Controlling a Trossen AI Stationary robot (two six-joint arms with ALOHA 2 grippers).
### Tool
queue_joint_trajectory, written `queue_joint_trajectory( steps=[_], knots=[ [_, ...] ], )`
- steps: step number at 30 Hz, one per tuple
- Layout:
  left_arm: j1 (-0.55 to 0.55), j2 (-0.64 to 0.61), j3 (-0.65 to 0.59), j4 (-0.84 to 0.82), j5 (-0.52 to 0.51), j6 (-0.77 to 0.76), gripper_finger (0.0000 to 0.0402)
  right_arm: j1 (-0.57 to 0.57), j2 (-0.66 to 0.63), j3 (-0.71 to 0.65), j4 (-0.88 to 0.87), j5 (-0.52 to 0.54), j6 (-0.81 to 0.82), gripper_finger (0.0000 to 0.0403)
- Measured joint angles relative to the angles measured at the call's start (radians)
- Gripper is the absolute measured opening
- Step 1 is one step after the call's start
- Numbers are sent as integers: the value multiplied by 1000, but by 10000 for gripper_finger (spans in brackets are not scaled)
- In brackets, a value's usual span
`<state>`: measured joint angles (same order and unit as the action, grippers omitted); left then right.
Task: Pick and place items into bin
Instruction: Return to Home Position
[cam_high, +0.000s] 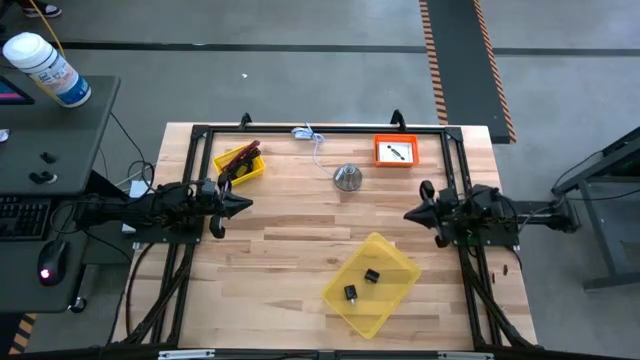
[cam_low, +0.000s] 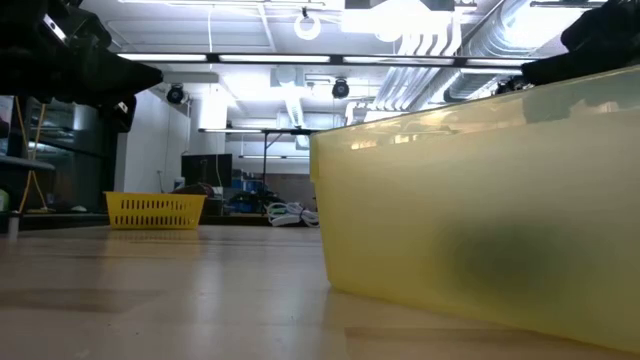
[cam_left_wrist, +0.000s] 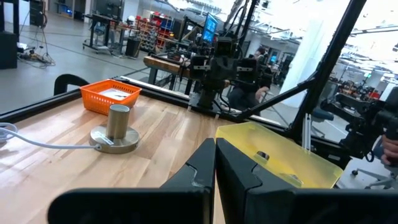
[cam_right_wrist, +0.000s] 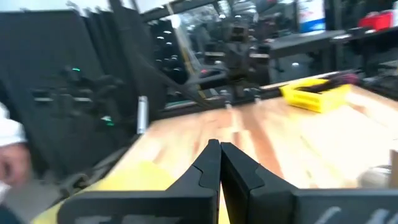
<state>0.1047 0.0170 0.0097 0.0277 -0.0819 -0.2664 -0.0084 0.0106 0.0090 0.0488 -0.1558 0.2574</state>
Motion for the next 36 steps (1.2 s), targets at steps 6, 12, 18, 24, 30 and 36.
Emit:
queue_joint_trajectory(
  steps=[6, 12, 18, 24, 30, 36],
  knots=[
    [0, 0, 0, 0, 0, 0, 1, 45, 4, 0, -21, 120, -69, 0],
    [0, 0, 0, 0, 0, 0, 1, 43, 10, 0, -23, 125, -112, 0],
    [0, 0, 0, 0, 0, 0, 1, 43, 39, 0, -27, 131, -135, 0],
    [0, 0, 0, 0, 0, 0, 1, 43, 47, 0, -28, 124, -138, 0],
    [0, 0, 0, 0, 0, 0, 1, 43, 47, 0, -28, 111, -127, 0],
    [0, 0, 0, 0, 0, 0, 1, 43, 47, 0, -28, 122, -127, 1]
  ],
)
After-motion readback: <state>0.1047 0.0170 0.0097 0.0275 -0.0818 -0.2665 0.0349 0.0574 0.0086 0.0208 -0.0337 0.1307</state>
